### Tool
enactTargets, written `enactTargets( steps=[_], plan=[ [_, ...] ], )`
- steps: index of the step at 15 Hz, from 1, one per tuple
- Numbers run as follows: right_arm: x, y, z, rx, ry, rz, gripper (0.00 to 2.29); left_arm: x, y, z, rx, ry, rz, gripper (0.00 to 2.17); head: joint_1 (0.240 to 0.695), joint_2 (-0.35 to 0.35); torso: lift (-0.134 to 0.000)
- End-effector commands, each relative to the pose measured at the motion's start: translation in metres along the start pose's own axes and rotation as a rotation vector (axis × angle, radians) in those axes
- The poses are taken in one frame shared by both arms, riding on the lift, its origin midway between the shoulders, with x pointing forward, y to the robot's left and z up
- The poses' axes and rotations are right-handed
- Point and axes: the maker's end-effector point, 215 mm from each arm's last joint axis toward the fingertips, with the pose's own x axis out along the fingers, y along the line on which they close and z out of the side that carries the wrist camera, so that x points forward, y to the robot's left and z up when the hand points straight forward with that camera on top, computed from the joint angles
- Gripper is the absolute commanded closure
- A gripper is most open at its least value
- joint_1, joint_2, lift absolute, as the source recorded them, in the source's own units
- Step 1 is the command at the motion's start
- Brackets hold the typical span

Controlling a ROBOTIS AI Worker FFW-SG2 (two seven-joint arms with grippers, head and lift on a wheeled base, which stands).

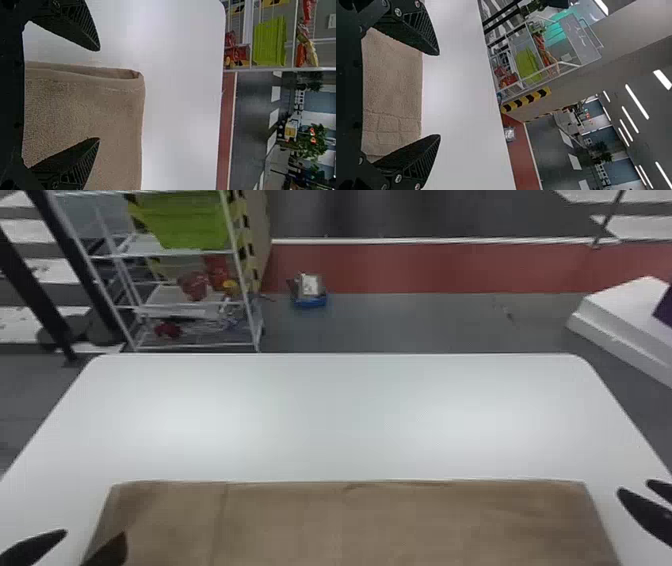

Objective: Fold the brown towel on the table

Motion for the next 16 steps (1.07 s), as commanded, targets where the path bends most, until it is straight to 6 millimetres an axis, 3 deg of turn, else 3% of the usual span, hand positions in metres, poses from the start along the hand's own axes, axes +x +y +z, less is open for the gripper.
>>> enactTargets(
  steps=[1, 6, 10, 16],
  plan=[
    [0.001, 0.0, -0.001, 0.003, -0.001, 0.002, 0.16, -0.001, 0.011, -0.023, -0.058, 0.081, 0.028, 0.09, 0.695, 0.075, -0.124],
    [0.001, -0.001, -0.001, 0.004, -0.003, 0.0, 0.16, 0.006, 0.019, -0.049, -0.142, 0.179, 0.041, 0.16, 0.695, 0.112, -0.124],
    [0.0, -0.003, -0.001, 0.002, -0.005, -0.002, 0.16, 0.008, 0.017, -0.052, -0.158, 0.189, 0.027, 0.32, 0.695, 0.108, -0.124],
    [-0.001, -0.005, -0.003, 0.001, -0.008, -0.004, 0.16, 0.019, 0.009, -0.032, -0.174, 0.147, -0.006, 0.32, 0.695, 0.093, -0.124]
  ],
)
